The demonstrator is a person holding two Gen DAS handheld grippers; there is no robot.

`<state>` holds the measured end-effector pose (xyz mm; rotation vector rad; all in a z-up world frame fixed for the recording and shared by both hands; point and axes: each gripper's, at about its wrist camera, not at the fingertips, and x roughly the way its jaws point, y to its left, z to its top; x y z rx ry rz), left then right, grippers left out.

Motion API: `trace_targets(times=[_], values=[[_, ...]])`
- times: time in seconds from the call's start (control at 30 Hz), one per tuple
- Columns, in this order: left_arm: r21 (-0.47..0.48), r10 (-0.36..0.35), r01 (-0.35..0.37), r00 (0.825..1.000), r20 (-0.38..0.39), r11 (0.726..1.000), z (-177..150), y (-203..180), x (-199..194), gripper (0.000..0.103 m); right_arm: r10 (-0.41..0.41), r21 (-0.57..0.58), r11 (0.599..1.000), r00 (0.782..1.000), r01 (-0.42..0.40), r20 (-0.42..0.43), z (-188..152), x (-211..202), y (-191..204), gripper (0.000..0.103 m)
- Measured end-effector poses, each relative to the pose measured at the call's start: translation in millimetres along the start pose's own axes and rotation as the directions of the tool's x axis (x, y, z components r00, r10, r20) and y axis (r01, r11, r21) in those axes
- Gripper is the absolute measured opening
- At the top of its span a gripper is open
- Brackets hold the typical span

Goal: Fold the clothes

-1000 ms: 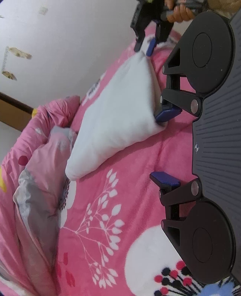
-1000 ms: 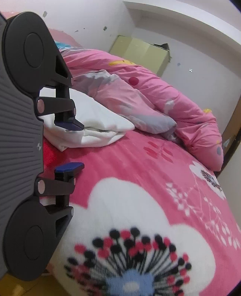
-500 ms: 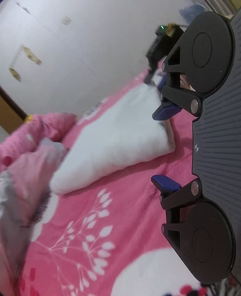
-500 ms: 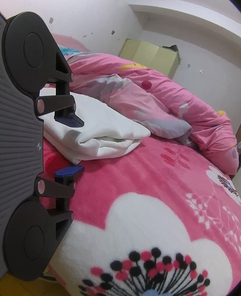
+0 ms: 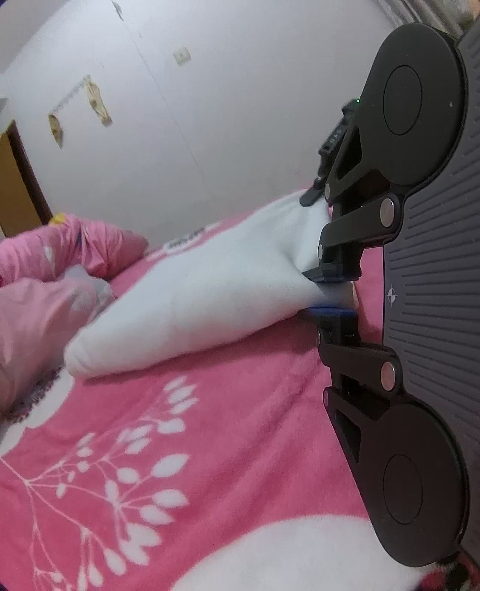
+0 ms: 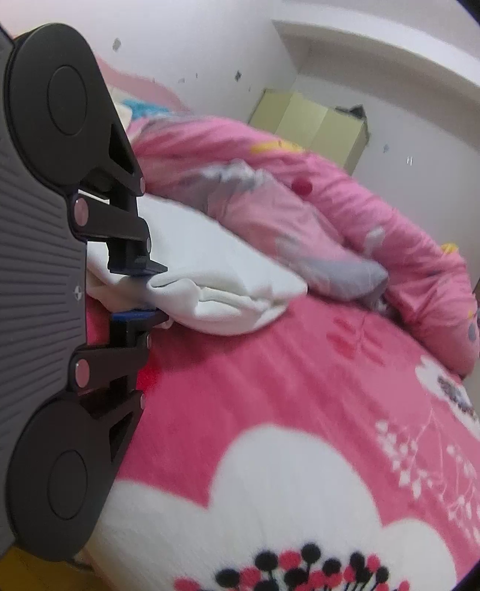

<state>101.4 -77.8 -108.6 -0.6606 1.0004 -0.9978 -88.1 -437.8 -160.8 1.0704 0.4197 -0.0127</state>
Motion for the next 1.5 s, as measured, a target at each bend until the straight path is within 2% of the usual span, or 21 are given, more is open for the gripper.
trace_targets(times=[0.1, 0.17, 0.27, 0.33, 0.37, 0.43, 0.5, 0.53, 0.6, 0.73, 0.87, 0.97, 1.03, 1.1, 1.17, 1.2, 1.23, 1.3, 1.37, 1.43, 1.5], values=[[0.0, -0.042, 0.042, 0.999, 0.009, 0.999, 2, 0, -19, 0.009, 0.048, -0.015, 0.999, 0.999, -0.048, -0.011, -6, -9, 10, 0.018], [0.004, -0.043, 0.043, 0.999, 0.001, 0.999, -1, 3, -25, 0.009, 0.048, -0.029, 0.998, 0.999, -0.049, -0.026, -11, -12, 11, 0.018], [0.024, 0.005, -0.004, 0.999, -0.031, 1.0, -9, 11, -23, 0.009, -0.012, -0.033, 0.999, 0.998, 0.01, -0.064, -17, -8, -1, 0.018], [0.043, 0.045, -0.043, 0.998, -0.053, 0.998, -15, 17, -20, 0.013, -0.045, -0.017, 0.999, 0.995, 0.044, -0.087, -20, -5, -10, 0.026], [0.047, 0.041, -0.039, 0.998, -0.045, 0.998, -15, 16, -24, 0.014, -0.047, -0.021, 0.999, 0.995, 0.045, -0.085, -19, -8, -9, 0.027], [0.085, 0.054, -0.052, 0.998, -0.014, 0.995, -14, 12, -35, 0.02, -0.051, -0.031, 0.998, 0.995, 0.049, -0.08, -18, -14, -6, 0.04], [0.144, 0.079, -0.083, 0.996, 0.028, 0.986, -11, 5, -48, 0.037, -0.079, -0.083, 0.994, 0.996, 0.075, -0.048, -13, -26, 3, 0.049], [0.174, 0.092, -0.1, 0.994, 0.053, 0.98, -9, 2, -54, 0.042, -0.086, -0.098, 0.992, 0.996, 0.082, -0.028, -9, -31, 5, 0.055], [0.225, 0.101, -0.115, 0.992, 0.071, 0.968, -1, -8, -43, 0.048, -0.075, -0.12, 0.99, 0.997, 0.077, 0.021, 4, -38, 8, 0.057], [0.324, 0.116, -0.146, 0.987, 0.109, 0.935, 15, -28, -21, 0.05, -0.055, -0.145, 0.987, 0.996, 0.064, 0.067, 37, -25, 13, 0.057], [0.419, 0.129, -0.18, 0.981, 0.147, 0.89, 31, -48, 2, 0.052, -0.056, -0.214, 0.975, 0.997, 0.066, 0.052, 77, 23, 27, 0.057], [0.507, 0.183, -0.252, 0.966, 0.183, 0.824, 33, -56, 35, 0.053, -0.069, -0.263, 0.962, 0.997, 0.074, 0.028, 102, 64, 36, 0.057], [0.545, 0.208, -0.281, 0.959, 0.193, 0.79, 33, -55, 47, 0.053, -0.082, -0.291, 0.953, 0.997, 0.08, 0.007, 112, 90, 40, 0.057], [0.559, 0.203, -0.28, 0.959, 0.197, 0.781, 33, -51, 52, 0.053, -0.105, -0.328, 0.94, 0.994, 0.093, -0.018, 119, 114, 42, 0.055], [0.561, 0.192, -0.272, 0.961, 0.199, 0.782, 33, -46, 54, 0.054, -0.128, -0.352, 0.93, 0.991, 0.105, -0.044, 118, 132, 42, 0.044], [0.557, 0.183, -0.265, 0.963, 0.199, 0.787, 33, -43, 54, 0.054, -0.135, -0.361, 0.927, 0.989, 0.106, -0.054, 116, 139, 42, 0.021], [0.555, 0.175, -0.259, 0.964, 0.201, 0.79, 33, -41, 53, 0.054, -0.141, -0.372, 0.922, 0.988, 0.109, -0.06, 114, 144, 44, 0.009], [0.552, 0.159, -0.248, 0.966, 0.205, 0.796, 32, -38, 52, 0.054, -0.136, -0.464, 0.878, 0.991, 0.121, 0.001, 101, 140, 59, 0.008], [0.552, 0.153, -0.247, 0.965, 0.212, 0.796, 32, -38, 53, 0.054, -0.116, -0.583, 0.802, 0.991, 0.13, 0.063, 86, 132, 79, 0.007], [0.553, 0.147, -0.247, 0.965, 0.219, 0.796, 31, -38, 54, 0.054, -0.092, -0.727, 0.673, 0.991, 0.135, 0.099, 61, 126, 104, 0.007], [0.558, 0.147, -0.252, 0.963, 0.227, 0.79, 30, -38, 54, 0.054, -0.08, -0.818, 0.569, 0.996, 0.08, 0.042, 37, 127, 116, 0.007]])
